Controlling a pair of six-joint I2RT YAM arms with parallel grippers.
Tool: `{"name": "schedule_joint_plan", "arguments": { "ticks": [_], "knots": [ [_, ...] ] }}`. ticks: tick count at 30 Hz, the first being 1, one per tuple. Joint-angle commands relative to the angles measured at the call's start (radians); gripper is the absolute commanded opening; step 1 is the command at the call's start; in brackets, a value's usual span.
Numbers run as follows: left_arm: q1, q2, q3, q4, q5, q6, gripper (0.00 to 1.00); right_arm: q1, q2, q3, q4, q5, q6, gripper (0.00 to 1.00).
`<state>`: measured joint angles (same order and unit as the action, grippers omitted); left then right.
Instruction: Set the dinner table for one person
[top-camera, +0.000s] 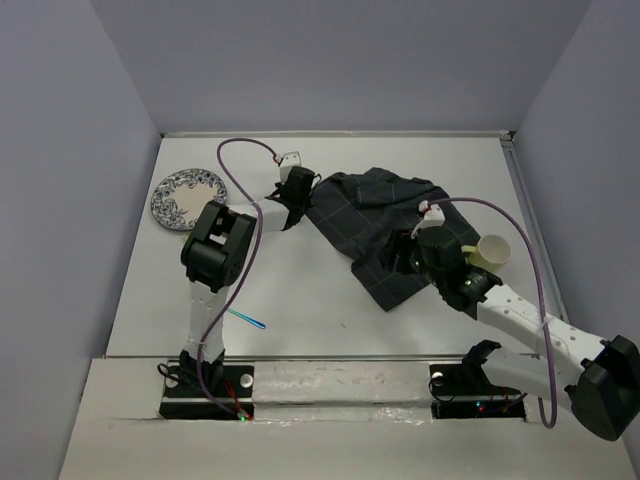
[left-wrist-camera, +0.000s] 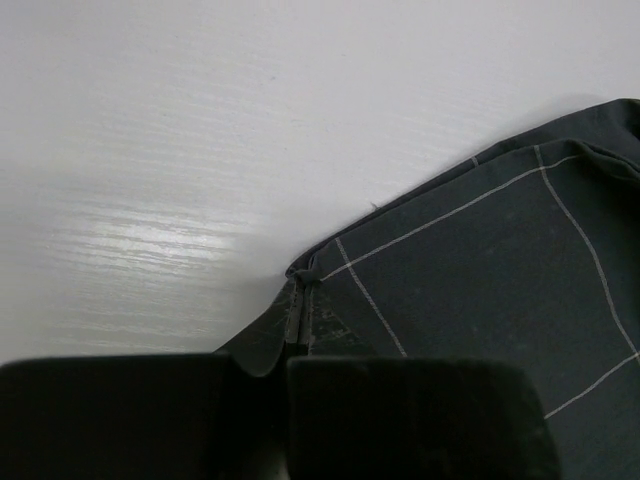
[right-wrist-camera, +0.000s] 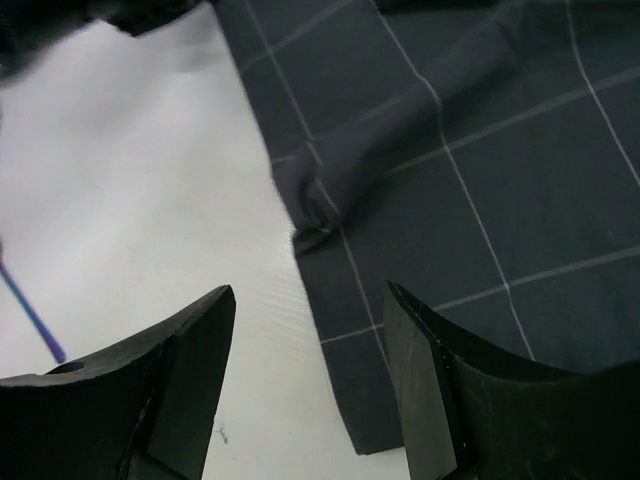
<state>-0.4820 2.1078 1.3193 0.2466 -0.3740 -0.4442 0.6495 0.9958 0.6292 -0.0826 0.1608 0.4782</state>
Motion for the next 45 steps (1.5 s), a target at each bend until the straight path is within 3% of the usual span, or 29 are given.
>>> {"name": "schedule_joint_plan", "arguments": {
  "ticks": [1, 8, 16, 20, 21, 23, 26, 27, 29, 30, 31, 32, 34, 38, 41, 45],
  "knots": [
    [0.036, -0.115, -0.018, 0.057, -0.075, 0.068, 0.00, 0.006, 0.003, -0.063, -0.052, 0.126, 0.098, 0.67],
    [0.074, -0.472, -0.361, 0.172, -0.147, 0.041, 0.00, 0.006, 0.079, -0.126, -0.101, 0.181, 0.186, 0.64],
    [0.071, -0.735, -0.636, 0.204, -0.118, -0.080, 0.00, -0.008, 0.236, -0.085, -0.099, 0.212, 0.221, 0.60],
    [0.066, -0.802, -0.732, 0.226, -0.086, -0.103, 0.00, -0.017, 0.381, -0.010, 0.006, 0.184, 0.206, 0.46],
    [0.066, -0.812, -0.744, 0.230, -0.080, -0.106, 0.00, -0.033, 0.447, 0.010, 0.021, 0.193, 0.204, 0.35],
    [0.062, -0.844, -0.781, 0.233, -0.060, -0.113, 0.00, -0.076, 0.509, 0.065, 0.070, 0.192, 0.183, 0.29],
    [0.048, -0.894, -0.831, 0.234, -0.039, -0.126, 0.00, -0.180, 0.630, 0.130, 0.145, 0.106, 0.145, 0.03],
    [0.043, -0.907, -0.841, 0.234, -0.033, -0.129, 0.00, -0.204, 0.653, 0.156, 0.149, 0.106, 0.126, 0.02],
    [0.034, -0.952, -0.870, 0.230, -0.019, -0.134, 0.00, -0.267, 0.702, 0.243, 0.152, 0.128, 0.067, 0.04],
    [0.033, -0.966, -0.877, 0.227, -0.016, -0.137, 0.00, -0.281, 0.714, 0.309, 0.150, 0.123, 0.041, 0.11],
    [0.033, -0.983, -0.885, 0.224, -0.014, -0.139, 0.00, -0.281, 0.721, 0.338, 0.141, 0.126, 0.014, 0.22],
    [0.033, -1.011, -0.896, 0.220, -0.016, -0.137, 0.00, -0.281, 0.719, 0.368, 0.120, 0.131, -0.034, 0.50],
    [0.033, -1.035, -0.899, 0.211, -0.022, -0.131, 0.00, -0.281, 0.698, 0.414, 0.011, 0.125, -0.055, 0.65],
    [0.031, -1.074, -0.914, 0.215, -0.010, -0.145, 0.00, -0.281, 0.534, 0.270, 0.000, 0.100, 0.023, 0.66],
    [0.025, -1.092, -0.924, 0.232, 0.009, -0.148, 0.00, -0.281, 0.408, 0.048, 0.007, 0.118, 0.149, 0.62],
    [-0.004, -1.164, -0.962, 0.263, -0.008, -0.148, 0.00, -0.281, 0.258, -0.107, 0.010, 0.118, 0.285, 0.57]
  ]
}}
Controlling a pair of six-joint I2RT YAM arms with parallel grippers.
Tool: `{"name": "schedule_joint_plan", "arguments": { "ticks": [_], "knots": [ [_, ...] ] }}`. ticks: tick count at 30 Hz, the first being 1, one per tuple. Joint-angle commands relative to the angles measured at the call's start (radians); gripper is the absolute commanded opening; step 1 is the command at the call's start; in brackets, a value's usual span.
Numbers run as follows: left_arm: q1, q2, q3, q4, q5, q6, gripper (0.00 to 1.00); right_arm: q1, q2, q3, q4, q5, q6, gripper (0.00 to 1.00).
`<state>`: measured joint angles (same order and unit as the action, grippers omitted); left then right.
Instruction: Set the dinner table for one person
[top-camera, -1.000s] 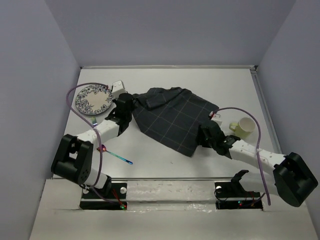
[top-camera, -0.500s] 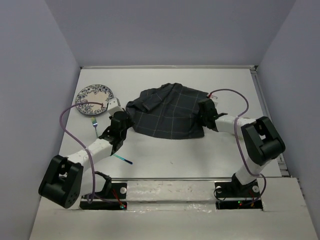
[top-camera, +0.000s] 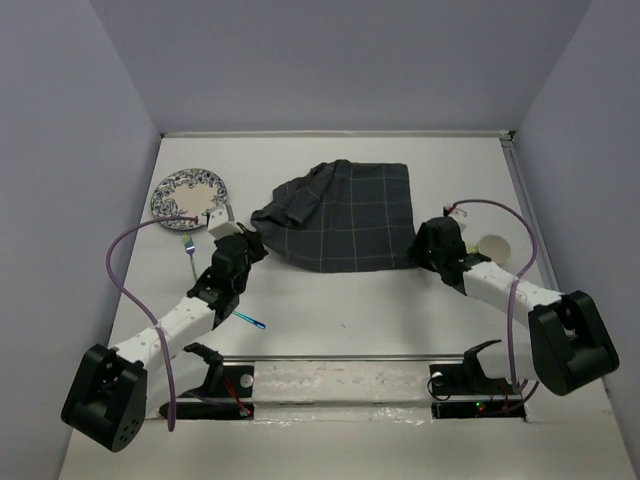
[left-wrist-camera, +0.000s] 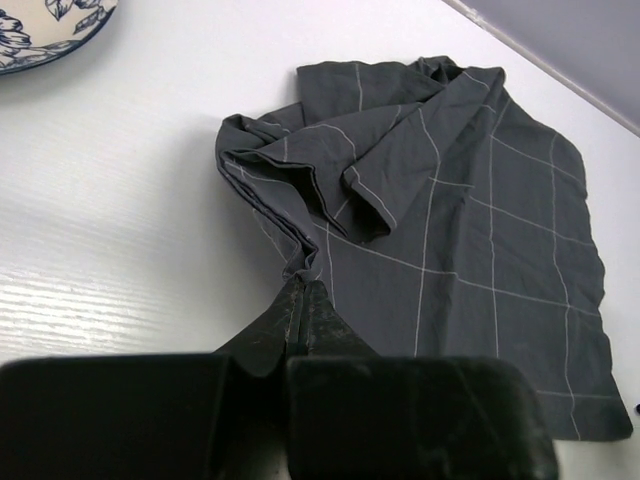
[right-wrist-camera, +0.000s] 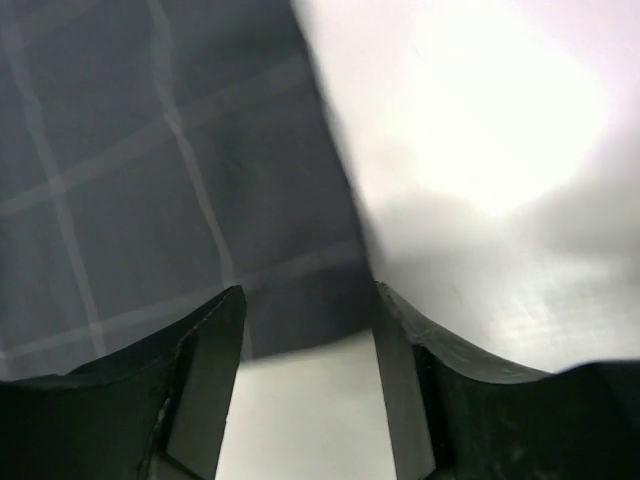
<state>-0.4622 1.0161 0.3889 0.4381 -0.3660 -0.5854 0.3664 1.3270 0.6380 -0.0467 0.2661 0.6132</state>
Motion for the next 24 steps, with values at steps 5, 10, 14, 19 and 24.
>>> {"name": "schedule_joint_plan", "arguments": {
  "ticks": [5, 10, 14, 19, 24],
  "knots": [
    [-0.035, -0.116, -0.039, 0.071, -0.013, 0.004, 0.00, 0.002, -0.163, -0.204, 0.024, 0.005, 0.279, 0.54],
    [-0.041, -0.108, -0.054, 0.082, -0.002, 0.002, 0.00, 0.002, -0.091, -0.216, 0.096, -0.007, 0.347, 0.53],
    [-0.043, -0.117, -0.074, 0.088, 0.004, 0.005, 0.00, 0.002, -0.057, -0.235, 0.176, 0.001, 0.410, 0.49],
    [-0.043, -0.129, -0.073, 0.088, -0.005, 0.012, 0.00, 0.002, -0.060, -0.274, 0.222, 0.027, 0.476, 0.36],
    [-0.044, -0.131, -0.062, 0.091, -0.007, 0.002, 0.00, 0.002, -0.048, -0.278, 0.235, 0.050, 0.473, 0.22]
  ]
}}
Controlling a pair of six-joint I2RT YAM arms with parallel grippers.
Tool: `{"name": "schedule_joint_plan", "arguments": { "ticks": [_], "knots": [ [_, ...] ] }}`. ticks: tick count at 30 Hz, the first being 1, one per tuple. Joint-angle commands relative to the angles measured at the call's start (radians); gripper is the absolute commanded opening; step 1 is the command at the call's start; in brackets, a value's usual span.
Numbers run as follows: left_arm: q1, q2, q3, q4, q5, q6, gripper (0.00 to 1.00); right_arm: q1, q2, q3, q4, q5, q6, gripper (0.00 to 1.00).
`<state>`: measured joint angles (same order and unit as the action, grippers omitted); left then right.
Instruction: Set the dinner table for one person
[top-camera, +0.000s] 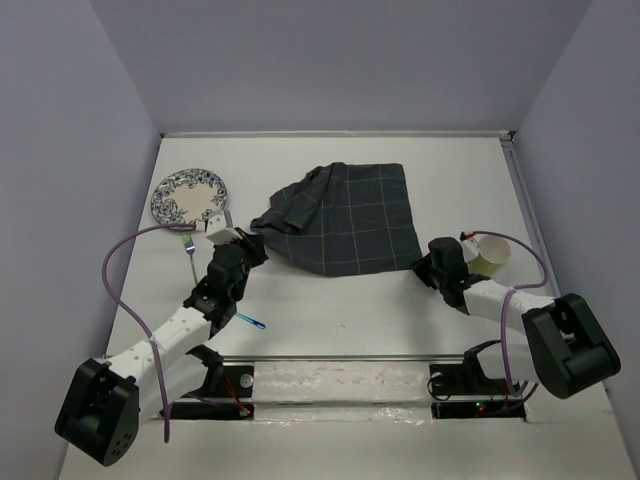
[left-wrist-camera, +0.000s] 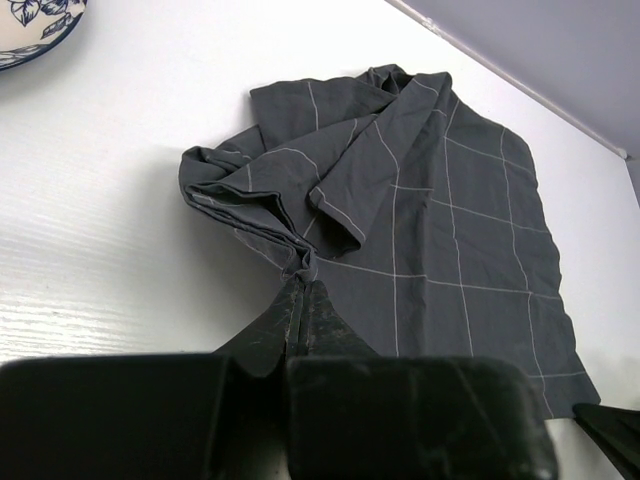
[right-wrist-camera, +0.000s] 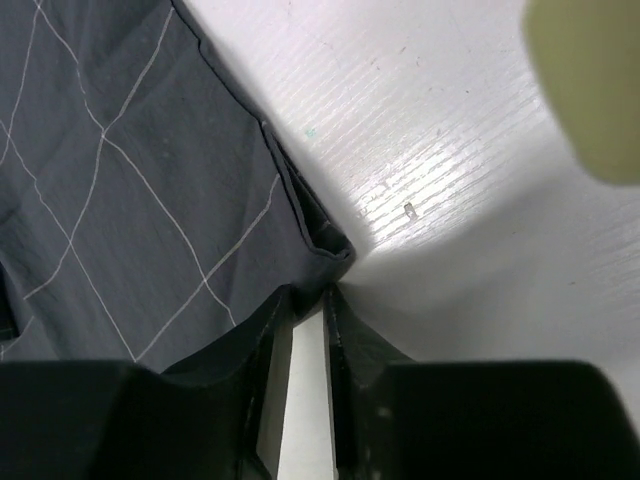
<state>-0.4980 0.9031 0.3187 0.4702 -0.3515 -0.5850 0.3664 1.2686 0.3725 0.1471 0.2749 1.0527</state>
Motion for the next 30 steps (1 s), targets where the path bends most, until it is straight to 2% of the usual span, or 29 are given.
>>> {"name": "schedule_joint_plan", "arguments": {
  "ticks": [1, 4, 5, 8, 16, 19, 23, 25, 30],
  "knots": [
    [-0.008, -0.015, 0.010, 0.059, -0.020, 0.002, 0.00, 0.002, 0.018, -0.007, 0.042, 0.043, 0.030, 0.19],
    [-0.010, -0.012, 0.023, 0.058, -0.026, 0.008, 0.00, 0.002, 0.041, 0.000, 0.075, 0.053, 0.012, 0.10],
    [-0.013, -0.012, 0.034, 0.053, -0.032, 0.016, 0.00, 0.002, 0.041, 0.005, 0.078, 0.061, -0.022, 0.00],
    [-0.014, -0.027, 0.063, 0.039, -0.047, 0.022, 0.00, 0.002, -0.004, 0.040, 0.068, 0.086, -0.094, 0.00],
    [-0.024, -0.193, 0.218, -0.054, -0.089, 0.043, 0.00, 0.002, -0.420, 0.176, -0.070, 0.171, -0.408, 0.00],
    [-0.024, -0.251, 0.345, -0.126, -0.084, 0.073, 0.00, 0.002, -0.529, 0.307, -0.147, 0.172, -0.509, 0.00],
    [-0.024, -0.286, 0.544, -0.174, -0.052, 0.091, 0.00, 0.002, -0.612, 0.491, -0.266, 0.130, -0.557, 0.00],
    [-0.024, -0.294, 0.594, -0.185, -0.037, 0.100, 0.00, 0.002, -0.626, 0.616, -0.343, 0.101, -0.563, 0.00],
    [-0.022, -0.254, 0.658, -0.199, -0.049, 0.108, 0.00, 0.002, -0.588, 0.766, -0.423, 0.030, -0.586, 0.00]
  ]
}}
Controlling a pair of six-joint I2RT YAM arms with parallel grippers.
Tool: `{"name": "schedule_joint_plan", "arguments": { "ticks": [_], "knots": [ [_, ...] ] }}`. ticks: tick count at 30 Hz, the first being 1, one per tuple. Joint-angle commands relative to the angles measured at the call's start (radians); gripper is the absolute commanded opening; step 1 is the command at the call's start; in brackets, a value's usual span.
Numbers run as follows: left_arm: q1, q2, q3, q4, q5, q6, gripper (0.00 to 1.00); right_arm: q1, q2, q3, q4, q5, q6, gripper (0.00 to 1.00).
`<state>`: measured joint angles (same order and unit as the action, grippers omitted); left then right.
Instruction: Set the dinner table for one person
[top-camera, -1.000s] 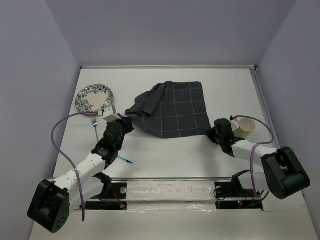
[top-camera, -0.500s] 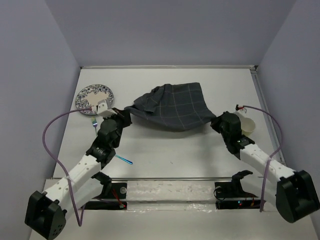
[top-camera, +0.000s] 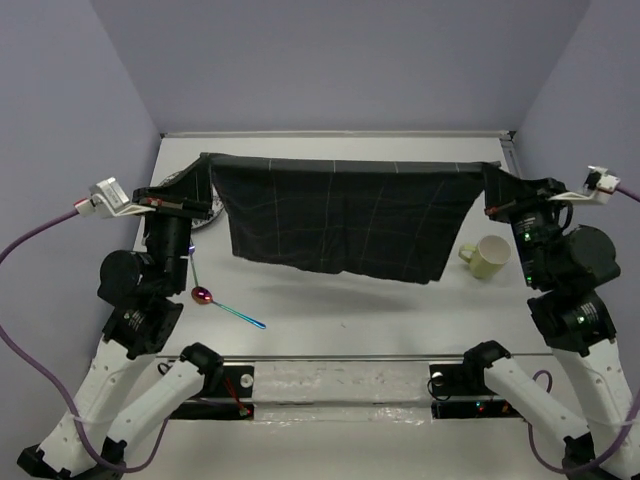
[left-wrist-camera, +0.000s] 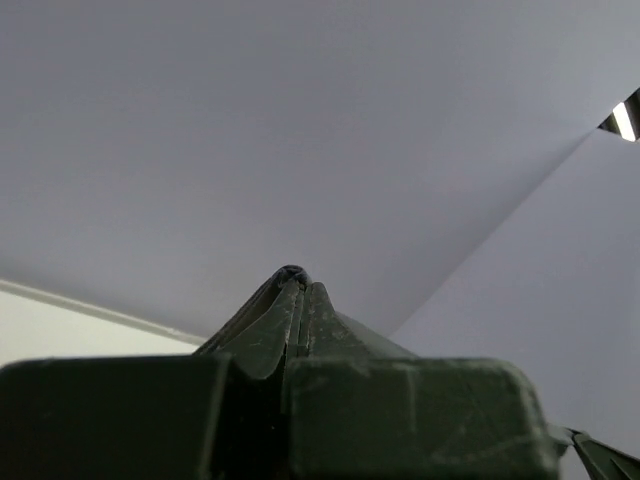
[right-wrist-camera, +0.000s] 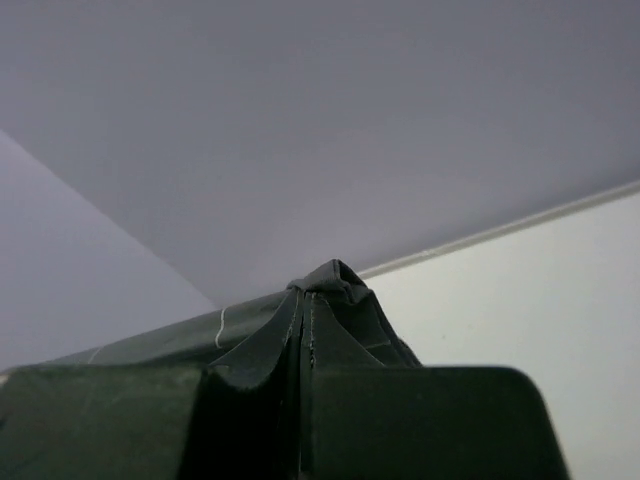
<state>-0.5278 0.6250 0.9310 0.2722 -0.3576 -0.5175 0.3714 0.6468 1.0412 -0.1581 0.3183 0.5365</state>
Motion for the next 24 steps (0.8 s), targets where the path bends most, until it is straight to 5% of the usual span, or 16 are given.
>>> {"name": "schedule_joint_plan", "arguments": {
  "ticks": [1, 10, 13, 17, 21, 24],
  "knots": [
    [0.008, 0.039, 0.046, 0.002, -0.047, 0.042, 0.00, -0.003, 0.049, 0.103, -0.118, -0.010, -0.072, 0.00],
    [0.029, 0.237, -0.055, 0.099, -0.106, 0.022, 0.00, -0.003, 0.281, 0.080, 0.024, -0.007, -0.141, 0.00],
    [0.145, 0.335, -0.055, 0.143, 0.004, -0.038, 0.00, -0.025, 0.396, 0.092, 0.064, -0.007, -0.156, 0.00],
    [0.259, 0.488, 0.055, 0.157, 0.137, -0.079, 0.00, -0.081, 0.539, 0.227, 0.117, -0.045, -0.158, 0.00],
    [0.279, 0.521, 0.219, 0.115, 0.167, -0.065, 0.00, -0.131, 0.632, 0.393, 0.097, -0.114, -0.165, 0.00],
    [0.310, 0.492, 0.197, 0.110, 0.195, -0.084, 0.00, -0.141, 0.619, 0.421, 0.072, -0.125, -0.179, 0.00]
  ]
}}
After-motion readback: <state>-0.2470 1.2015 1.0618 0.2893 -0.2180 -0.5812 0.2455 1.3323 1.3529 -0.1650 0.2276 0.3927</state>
